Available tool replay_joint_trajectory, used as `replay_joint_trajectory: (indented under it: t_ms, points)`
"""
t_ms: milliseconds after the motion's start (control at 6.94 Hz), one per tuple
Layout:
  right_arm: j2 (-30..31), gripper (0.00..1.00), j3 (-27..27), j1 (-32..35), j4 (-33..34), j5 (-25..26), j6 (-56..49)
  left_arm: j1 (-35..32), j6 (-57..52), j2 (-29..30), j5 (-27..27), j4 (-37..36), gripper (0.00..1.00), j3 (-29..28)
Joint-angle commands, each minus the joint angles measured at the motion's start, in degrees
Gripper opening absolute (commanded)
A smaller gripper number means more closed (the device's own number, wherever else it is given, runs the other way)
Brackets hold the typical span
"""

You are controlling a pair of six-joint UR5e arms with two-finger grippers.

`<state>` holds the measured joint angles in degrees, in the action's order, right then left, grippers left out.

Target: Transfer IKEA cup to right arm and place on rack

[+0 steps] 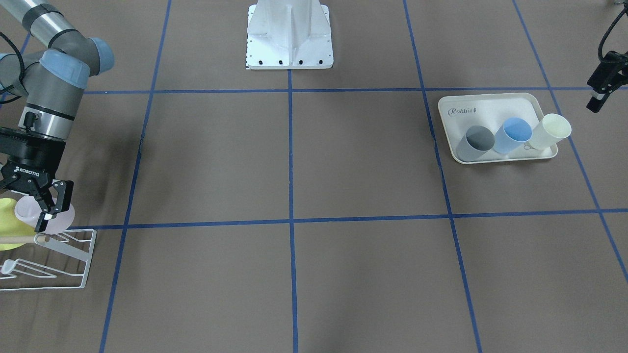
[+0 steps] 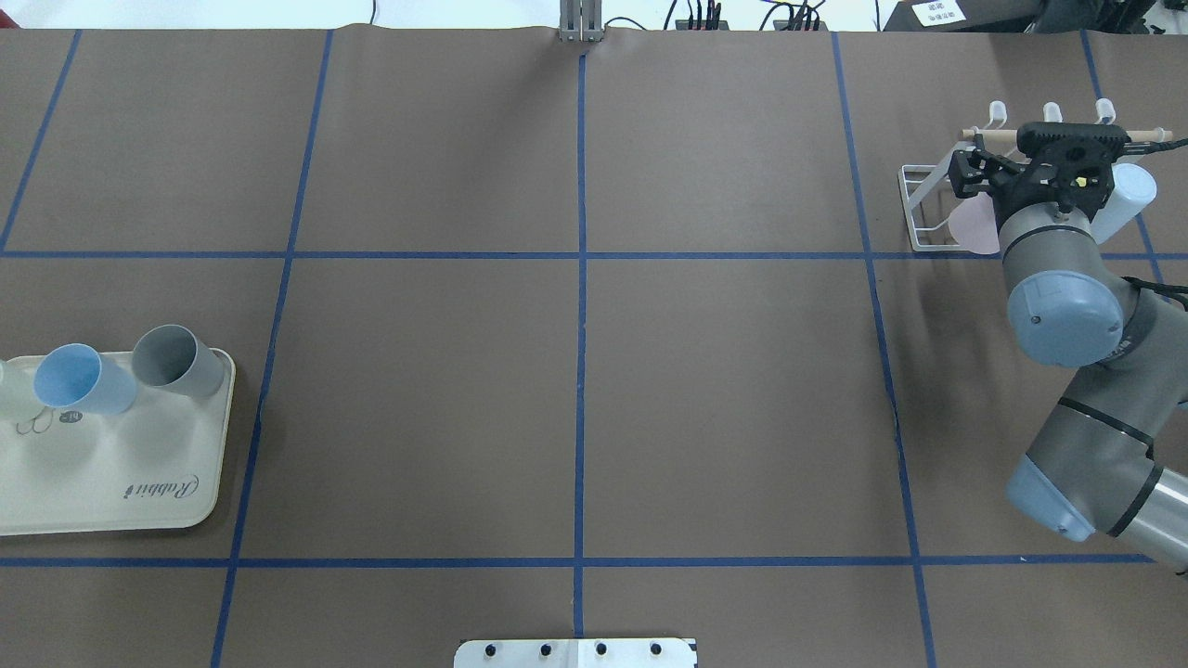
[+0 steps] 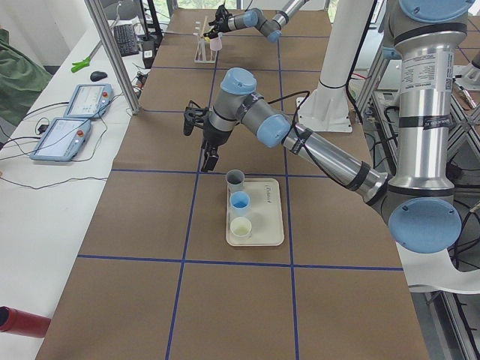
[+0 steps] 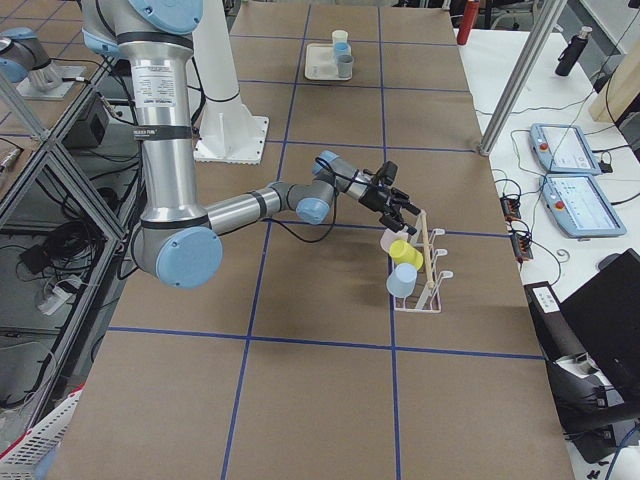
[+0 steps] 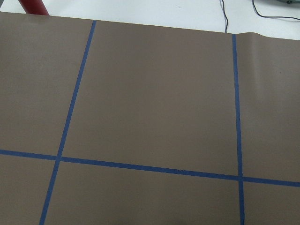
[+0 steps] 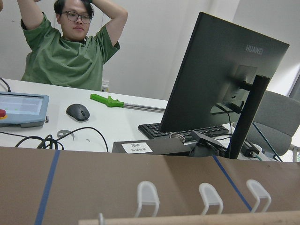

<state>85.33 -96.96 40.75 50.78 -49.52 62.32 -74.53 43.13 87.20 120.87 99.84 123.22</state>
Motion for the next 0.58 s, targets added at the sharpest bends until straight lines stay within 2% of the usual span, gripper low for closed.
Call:
replay_joint_trajectory:
  t_ms: [0,432]
  points:
    - [0.5,1.00,-4.5,0.6,-1.8,-3.7,0.0,0.0,0.0,0.1,0.1,0.0,1.00,0.2]
    - [1.5,1.00,-13.2,1.0,-1.6,-7.7,1.6,0.6,0.5,0.2,0.4,0.0,1.00,0.2]
